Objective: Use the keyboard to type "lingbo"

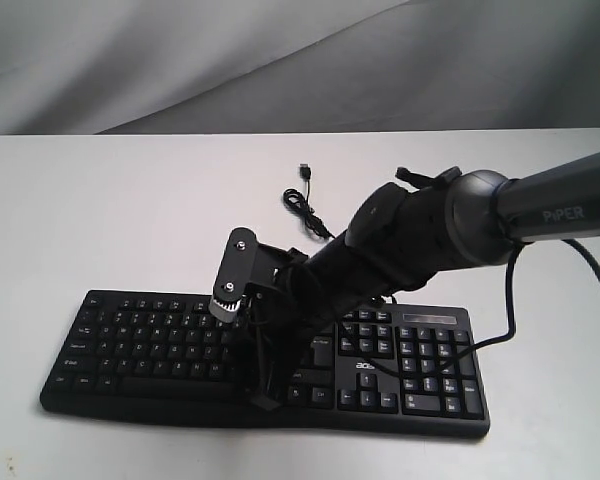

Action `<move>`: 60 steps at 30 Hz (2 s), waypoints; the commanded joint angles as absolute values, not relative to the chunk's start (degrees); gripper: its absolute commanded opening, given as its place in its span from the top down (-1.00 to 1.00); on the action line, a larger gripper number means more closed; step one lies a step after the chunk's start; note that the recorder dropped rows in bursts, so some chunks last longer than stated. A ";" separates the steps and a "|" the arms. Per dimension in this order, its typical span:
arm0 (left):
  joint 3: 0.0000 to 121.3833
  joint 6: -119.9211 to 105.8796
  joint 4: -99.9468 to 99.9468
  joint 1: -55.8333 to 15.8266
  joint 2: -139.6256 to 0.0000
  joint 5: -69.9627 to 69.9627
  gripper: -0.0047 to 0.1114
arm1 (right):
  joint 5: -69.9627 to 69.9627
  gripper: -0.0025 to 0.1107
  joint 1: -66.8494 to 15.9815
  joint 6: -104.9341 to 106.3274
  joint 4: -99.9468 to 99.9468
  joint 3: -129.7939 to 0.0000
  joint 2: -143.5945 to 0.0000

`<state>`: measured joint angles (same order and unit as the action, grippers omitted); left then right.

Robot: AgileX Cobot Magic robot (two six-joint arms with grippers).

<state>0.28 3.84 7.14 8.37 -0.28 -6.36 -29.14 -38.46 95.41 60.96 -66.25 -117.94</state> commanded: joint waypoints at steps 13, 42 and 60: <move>0.00 3.96 7.16 7.99 0.00 -5.80 0.91 | -28.68 0.96 -39.59 94.64 61.97 -69.34 -116.41; 0.00 3.96 7.16 7.99 0.00 -5.80 0.91 | -25.29 0.96 -40.31 94.53 62.08 -70.76 -118.35; 0.00 3.96 7.16 7.99 0.00 -5.80 0.91 | -25.91 0.96 -45.44 93.89 61.85 -70.76 -119.54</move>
<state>0.28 3.84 7.14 8.37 -0.28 -6.36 -25.99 -45.26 94.10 62.26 -70.77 -119.64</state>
